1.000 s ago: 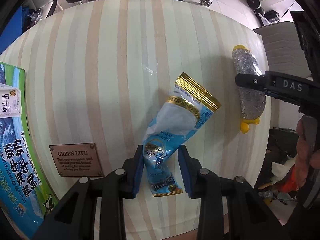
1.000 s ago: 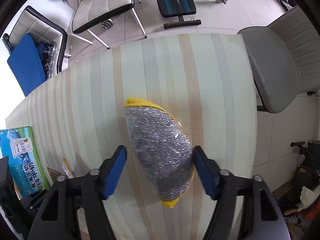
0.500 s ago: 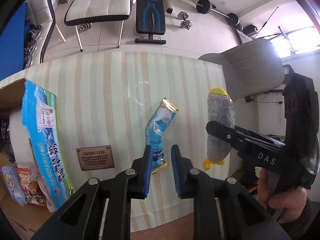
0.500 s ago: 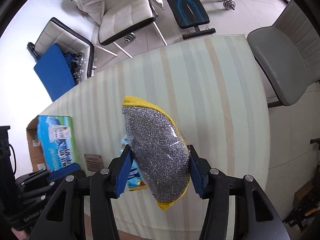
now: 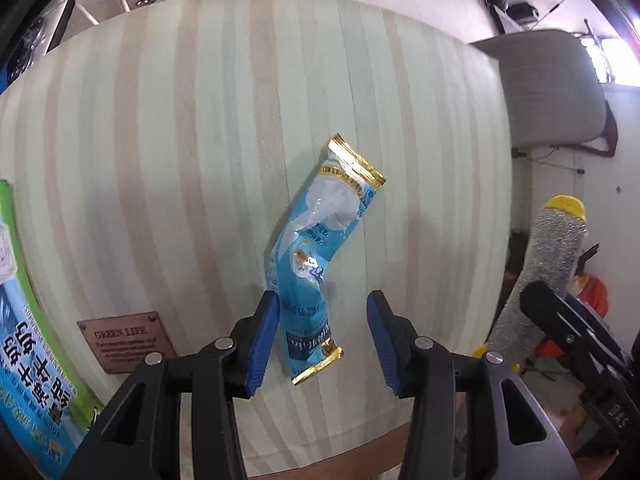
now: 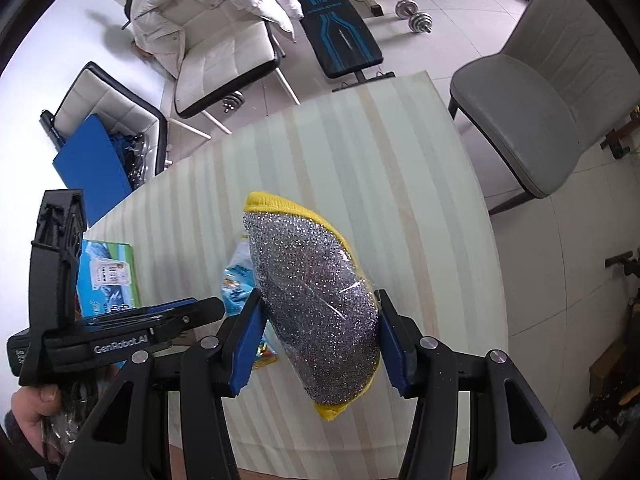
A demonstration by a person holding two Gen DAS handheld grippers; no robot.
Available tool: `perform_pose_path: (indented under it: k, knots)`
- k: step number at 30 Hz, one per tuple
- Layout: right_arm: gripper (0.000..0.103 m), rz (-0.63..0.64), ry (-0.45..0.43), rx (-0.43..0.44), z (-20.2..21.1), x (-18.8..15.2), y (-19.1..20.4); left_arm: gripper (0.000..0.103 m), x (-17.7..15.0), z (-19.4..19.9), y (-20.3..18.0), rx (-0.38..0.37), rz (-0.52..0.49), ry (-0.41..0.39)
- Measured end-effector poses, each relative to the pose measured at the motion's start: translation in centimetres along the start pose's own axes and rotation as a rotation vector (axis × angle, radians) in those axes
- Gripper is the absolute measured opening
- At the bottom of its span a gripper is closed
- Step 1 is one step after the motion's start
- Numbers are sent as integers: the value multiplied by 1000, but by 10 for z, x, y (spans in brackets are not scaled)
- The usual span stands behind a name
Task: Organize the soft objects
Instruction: 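Carry both items into the box and release them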
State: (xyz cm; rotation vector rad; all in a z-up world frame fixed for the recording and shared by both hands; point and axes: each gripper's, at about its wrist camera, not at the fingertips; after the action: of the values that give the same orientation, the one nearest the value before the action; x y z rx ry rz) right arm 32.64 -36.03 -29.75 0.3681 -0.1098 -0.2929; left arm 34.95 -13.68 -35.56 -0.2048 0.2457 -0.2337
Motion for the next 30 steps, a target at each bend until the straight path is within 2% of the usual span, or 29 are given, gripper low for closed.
perform_pose_path:
  k: [2,3,4,7,11,15,17,20,26,30]
  knots:
    - [55,-17,9,-10,-7,-1,-14,43,3,-11,-13,110,-49,-8]
    - [55,-20,15,-12,-10,-3,-19,42,3,-11,-18,133,-66,-18]
    - [55,-22,20,-16,-13,-4,-23,28,3,-10,-22,141,-80,-35]
    - [55,-23,29,-18,-18,-9,-33,23,-1,-4,-25,144,-78,-85]
    - [55,-13,34,3,-18,-14,-34,21,-19,18,-14,84,-45,-137]
    - [55,12,16,37,-4,-16,-17,20,-49,67,3,-17,1,-219]
    - [55,31,1,59,8,-19,-2,16,-63,95,17,-78,30,-264]
    - [55,80,-24,101,26,-25,34,16,-86,143,42,-136,67,-346]
    - [55,180,-62,200,56,-47,127,16,-122,237,110,-184,110,-474]
    - [55,250,-68,267,65,-71,201,16,-155,273,167,-160,149,-526]
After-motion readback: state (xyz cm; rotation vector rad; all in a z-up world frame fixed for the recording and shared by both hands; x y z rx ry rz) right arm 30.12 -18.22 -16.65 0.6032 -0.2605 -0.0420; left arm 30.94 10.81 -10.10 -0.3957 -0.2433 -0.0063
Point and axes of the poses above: each gripper's, at about its wrist camera, not at the fingertips, and z roughly against the way its jaws point, y to its left, x to its top, and after that the axes turned 6 degrees about x, right-handed
